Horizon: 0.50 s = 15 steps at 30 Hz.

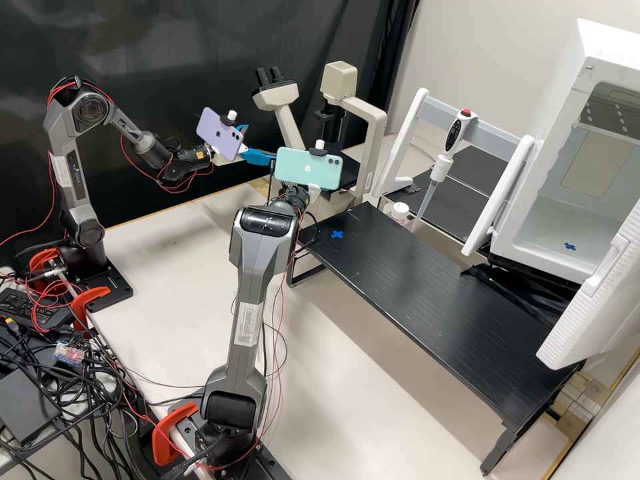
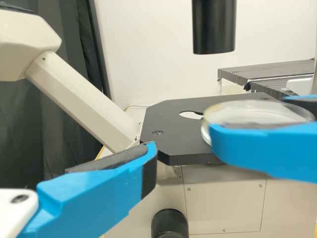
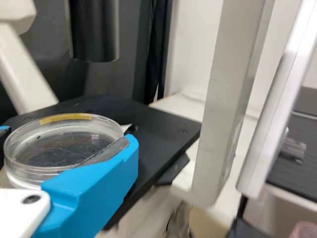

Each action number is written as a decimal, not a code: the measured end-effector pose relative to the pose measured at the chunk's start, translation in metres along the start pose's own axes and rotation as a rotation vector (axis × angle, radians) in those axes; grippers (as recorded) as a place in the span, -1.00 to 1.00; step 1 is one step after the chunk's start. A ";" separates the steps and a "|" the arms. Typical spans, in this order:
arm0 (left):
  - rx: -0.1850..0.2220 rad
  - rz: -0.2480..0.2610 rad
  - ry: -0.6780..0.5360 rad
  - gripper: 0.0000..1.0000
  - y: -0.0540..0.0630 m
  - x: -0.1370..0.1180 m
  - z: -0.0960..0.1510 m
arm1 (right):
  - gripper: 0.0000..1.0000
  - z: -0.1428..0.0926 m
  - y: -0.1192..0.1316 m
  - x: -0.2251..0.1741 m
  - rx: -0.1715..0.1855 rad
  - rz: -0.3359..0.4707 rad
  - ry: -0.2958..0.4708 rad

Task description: Move the petri dish to the bench

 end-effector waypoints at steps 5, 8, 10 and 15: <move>0.000 0.000 0.000 1.00 0.000 0.000 0.000 | -1.00 0.000 0.001 -0.032 -0.006 -0.011 0.021; 0.000 0.000 0.000 1.00 0.000 0.000 0.000 | -1.00 0.004 0.001 -0.055 -0.006 -0.011 0.029; 0.000 0.000 0.000 1.00 0.000 0.000 0.000 | -1.00 0.007 0.005 -0.068 -0.020 0.010 0.045; 0.000 0.000 0.000 1.00 0.000 0.000 0.000 | -1.00 0.025 0.019 -0.105 -0.010 0.102 0.060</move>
